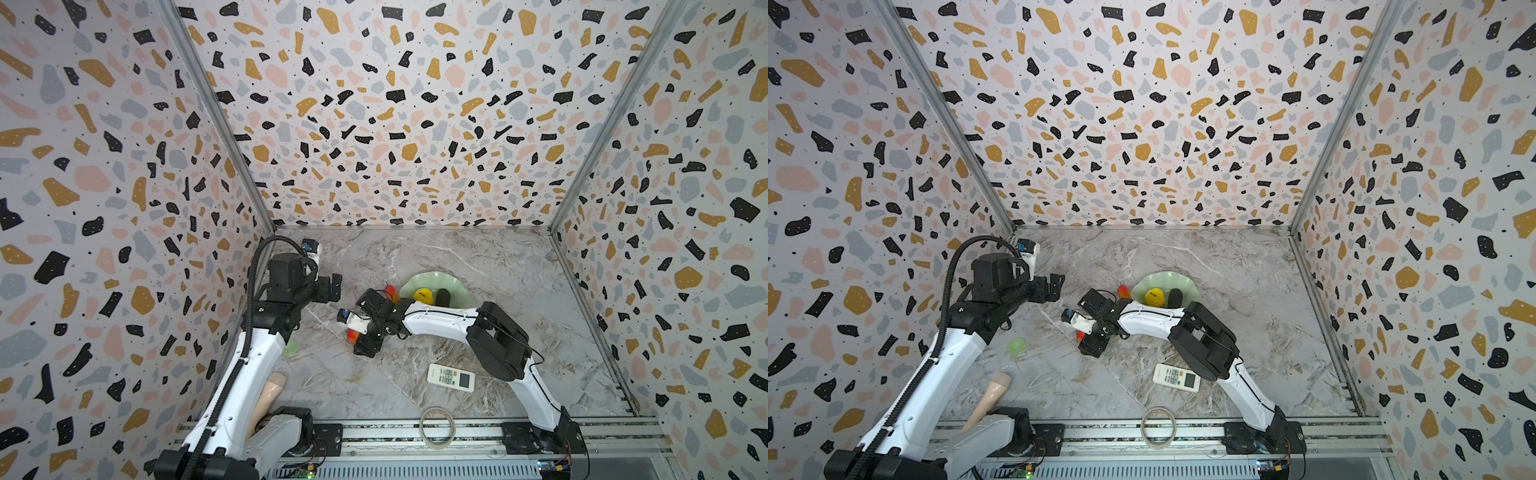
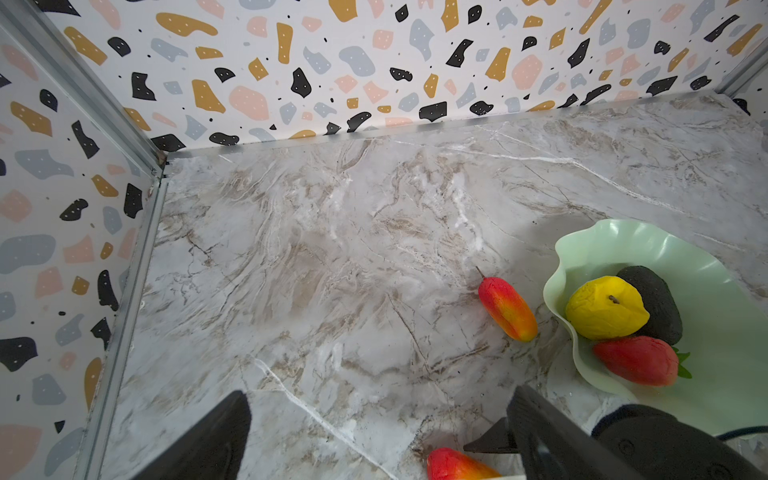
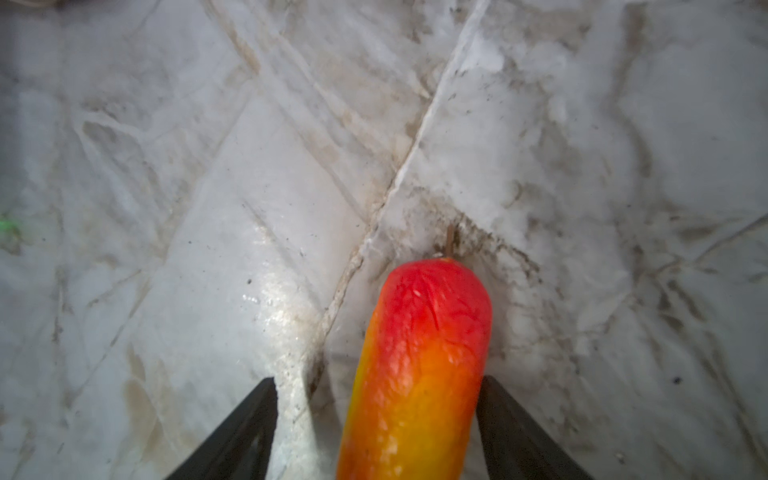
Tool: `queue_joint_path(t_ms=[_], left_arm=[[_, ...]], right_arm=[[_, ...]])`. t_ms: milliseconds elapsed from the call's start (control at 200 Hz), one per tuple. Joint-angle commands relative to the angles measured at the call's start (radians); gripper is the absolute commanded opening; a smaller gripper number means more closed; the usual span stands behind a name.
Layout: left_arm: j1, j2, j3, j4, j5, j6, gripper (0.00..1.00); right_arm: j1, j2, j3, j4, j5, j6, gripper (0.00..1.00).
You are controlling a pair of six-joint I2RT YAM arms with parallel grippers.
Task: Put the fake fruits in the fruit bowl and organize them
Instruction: 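Lower the right gripper onto the red-yellow mango and close it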
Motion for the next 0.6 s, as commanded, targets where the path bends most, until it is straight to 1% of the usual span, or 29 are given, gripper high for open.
queue_joint_path(t_ms=[0, 125, 230, 315, 411, 506, 596], left_arm=[[0.005, -0.015, -0.009, 0.033, 0.008, 0.004, 1.00], [0.005, -0.019, -0.009, 0.034, 0.006, 0.006, 1.00], [0.005, -0.021, -0.010, 0.033, 0.005, 0.006, 1.00], [0.005, -0.022, -0.011, 0.033, 0.004, 0.004, 0.99], [0.005, -0.023, -0.011, 0.033, 0.004, 0.005, 1.00], [0.005, -0.022, -0.011, 0.033, 0.003, 0.006, 1.00], [0.005, -0.022, -0.011, 0.033, 0.002, 0.005, 1.00]], right_arm=[[0.003, -0.010, 0.048, 0.041, 0.033, 0.035, 0.75], [0.002, 0.018, 0.078, 0.040, 0.034, 0.043, 0.70], [0.003, 0.048, 0.108, 0.023, 0.027, 0.041, 0.64], [0.005, 0.065, 0.128, 0.002, 0.028, 0.034, 0.60], [0.005, 0.070, 0.131, -0.002, 0.028, 0.033, 0.48], [0.005, 0.065, 0.129, -0.006, 0.031, 0.028, 0.38], [0.004, 0.050, 0.125, -0.010, 0.036, 0.027, 0.23]])
